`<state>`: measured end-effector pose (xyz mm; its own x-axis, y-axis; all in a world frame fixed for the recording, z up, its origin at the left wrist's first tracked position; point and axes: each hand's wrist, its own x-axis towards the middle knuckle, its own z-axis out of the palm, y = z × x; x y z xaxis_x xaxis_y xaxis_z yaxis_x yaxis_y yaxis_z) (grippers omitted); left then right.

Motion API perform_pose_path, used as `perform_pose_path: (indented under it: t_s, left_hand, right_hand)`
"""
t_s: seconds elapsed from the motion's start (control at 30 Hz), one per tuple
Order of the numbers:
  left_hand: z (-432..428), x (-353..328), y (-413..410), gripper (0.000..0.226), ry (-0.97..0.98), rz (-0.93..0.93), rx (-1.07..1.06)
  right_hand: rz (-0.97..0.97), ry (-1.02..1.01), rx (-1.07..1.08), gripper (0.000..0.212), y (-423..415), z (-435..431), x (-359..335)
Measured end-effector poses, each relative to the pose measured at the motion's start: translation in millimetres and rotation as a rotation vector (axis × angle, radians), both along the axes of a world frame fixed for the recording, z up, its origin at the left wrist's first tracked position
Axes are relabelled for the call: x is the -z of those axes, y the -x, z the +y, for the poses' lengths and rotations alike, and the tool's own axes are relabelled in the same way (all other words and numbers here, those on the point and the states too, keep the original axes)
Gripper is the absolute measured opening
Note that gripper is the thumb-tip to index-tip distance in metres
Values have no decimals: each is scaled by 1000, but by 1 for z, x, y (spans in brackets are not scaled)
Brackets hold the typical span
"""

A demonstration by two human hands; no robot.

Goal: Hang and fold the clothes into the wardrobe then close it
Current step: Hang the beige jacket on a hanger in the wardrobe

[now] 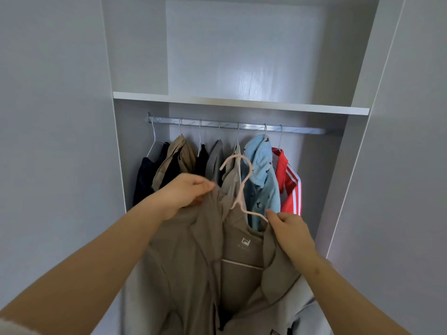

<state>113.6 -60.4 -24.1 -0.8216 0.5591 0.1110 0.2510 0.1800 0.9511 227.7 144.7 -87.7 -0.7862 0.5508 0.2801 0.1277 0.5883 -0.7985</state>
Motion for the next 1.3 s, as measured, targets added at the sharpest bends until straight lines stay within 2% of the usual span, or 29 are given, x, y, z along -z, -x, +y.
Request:
perform_pose_path:
  t_s: [0.03, 0.07, 0.1, 0.17, 0.23, 0.3, 0.43, 0.47, 0.53, 0.63, 0.7, 0.8, 0.9, 1.07, 1.13, 1.17, 1.23, 1.3]
  left_hand:
    - [5, -2, -3, 18, -140, -32, -35]
    - [11, -4, -4, 19, -196, -15, -73]
    - [15, -6, -5, 21, -147, 62, -108]
    - [21, -8, -5, 31, 223, 265, -123]
    - [17, -2, 0, 50, 543, 331, -119]
    - [3, 10, 6, 56, 638, 341, -133]
    - [-25, 38, 19, 37, 737, 509, -258]
    - [-28, 44, 24, 33, 729, 555, -296]
    - [-32, 54, 31, 41, 666, 596, -316]
    - [-38, 65, 30, 54, 543, 513, -434]
    - [-45, 65, 30, 46, 474, 478, -474]
    - [-63, 54, 36, 28, 507, 462, -370]
    - [-80, 40, 43, 22, 477, 406, -309]
    - [-88, 33, 53, 15, 170, 434, -558]
    - [-80, 33, 54, 16, 206, 469, -616]
    - [-74, 32, 52, 18, 298, 511, -600]
    - [-56, 30, 40, 19, 440, 588, -425]
    - [-36, 30, 22, 21, 417, 521, -156]
  right_hand:
    - [-7, -17, -23, 47, 0, -2, -1]
    - [-16, -29, -43, 48, 0, -4, -1]
    - [-23, -35, -59, 49, 1, -6, -1]
    - [-19, -3, -48, 50, 2, -7, -2]
    - [5, 77, 17, 46, 1, -2, -2]
    - [21, 182, 98, 41, -4, 7, 1]
    - [79, 380, 254, 36, -10, 19, 3]
    - [89, 397, 268, 35, -9, 19, 3]
    - [90, 409, 277, 34, -6, 17, 2]
    - [90, 403, 276, 30, -3, 16, -3]
    - [99, 364, 285, 29, -5, 19, -7]
    - [95, 299, 317, 29, -9, 26, -11]
    - [69, 270, 321, 27, -14, 28, -11]
    - [-17, 101, 250, 32, -17, 26, -12]
    - [-39, 42, 220, 33, -16, 22, -13]
    - [-35, 45, 210, 33, -15, 20, -13]
    - [-17, 118, 199, 30, -11, 16, -9]
    - [-2, 182, 205, 32, -8, 14, -5]
